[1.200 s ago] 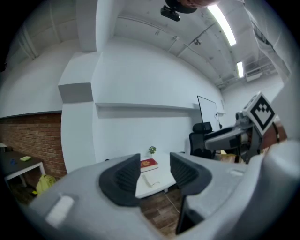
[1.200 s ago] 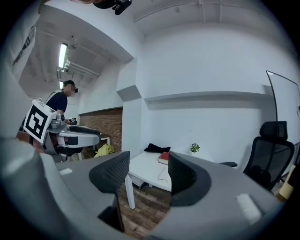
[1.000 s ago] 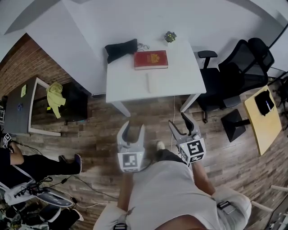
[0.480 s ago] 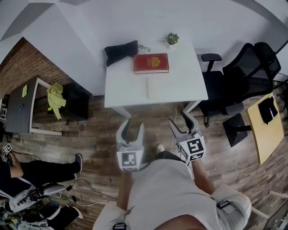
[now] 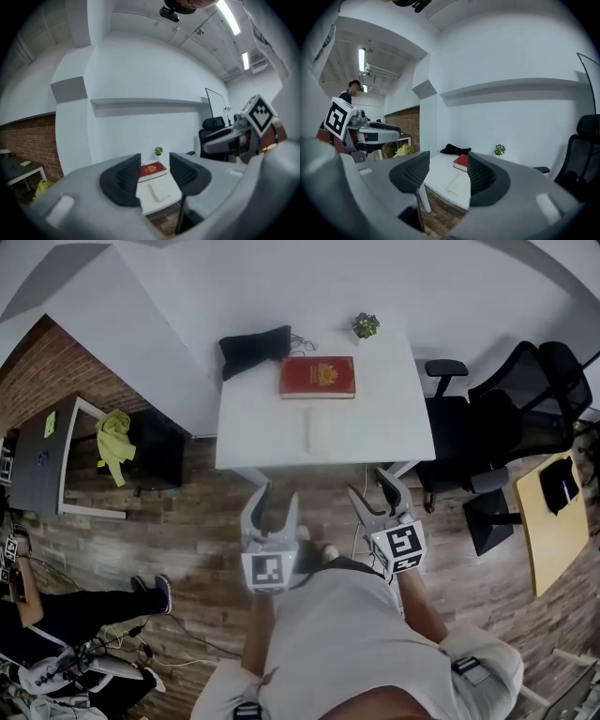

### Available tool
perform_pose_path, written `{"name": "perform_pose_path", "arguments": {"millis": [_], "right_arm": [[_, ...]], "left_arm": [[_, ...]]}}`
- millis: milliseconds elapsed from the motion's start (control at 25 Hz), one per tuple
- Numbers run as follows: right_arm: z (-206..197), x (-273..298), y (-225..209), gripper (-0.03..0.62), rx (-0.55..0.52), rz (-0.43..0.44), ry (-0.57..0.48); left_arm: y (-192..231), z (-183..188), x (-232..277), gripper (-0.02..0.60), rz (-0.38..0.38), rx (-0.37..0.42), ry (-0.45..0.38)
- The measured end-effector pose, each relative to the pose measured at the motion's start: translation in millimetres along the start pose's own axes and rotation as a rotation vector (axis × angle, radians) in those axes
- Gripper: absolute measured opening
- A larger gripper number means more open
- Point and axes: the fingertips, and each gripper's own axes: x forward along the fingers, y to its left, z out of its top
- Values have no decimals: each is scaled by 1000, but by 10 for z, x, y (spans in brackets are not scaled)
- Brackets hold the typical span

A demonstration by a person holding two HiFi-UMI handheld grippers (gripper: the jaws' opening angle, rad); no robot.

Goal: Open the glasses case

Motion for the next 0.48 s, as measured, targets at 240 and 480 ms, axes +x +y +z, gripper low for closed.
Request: {"name": "perform_pose_path", "arguments": {"millis": [240,480], "right_arm": [[0,179,-86,254,4,-3,14],[2,429,-171,253,5,-19,21]], "left_arm": [[55,-36,239,186,-17,-2,-5],[216,-53,506,186,-30,-16,-7]]}}
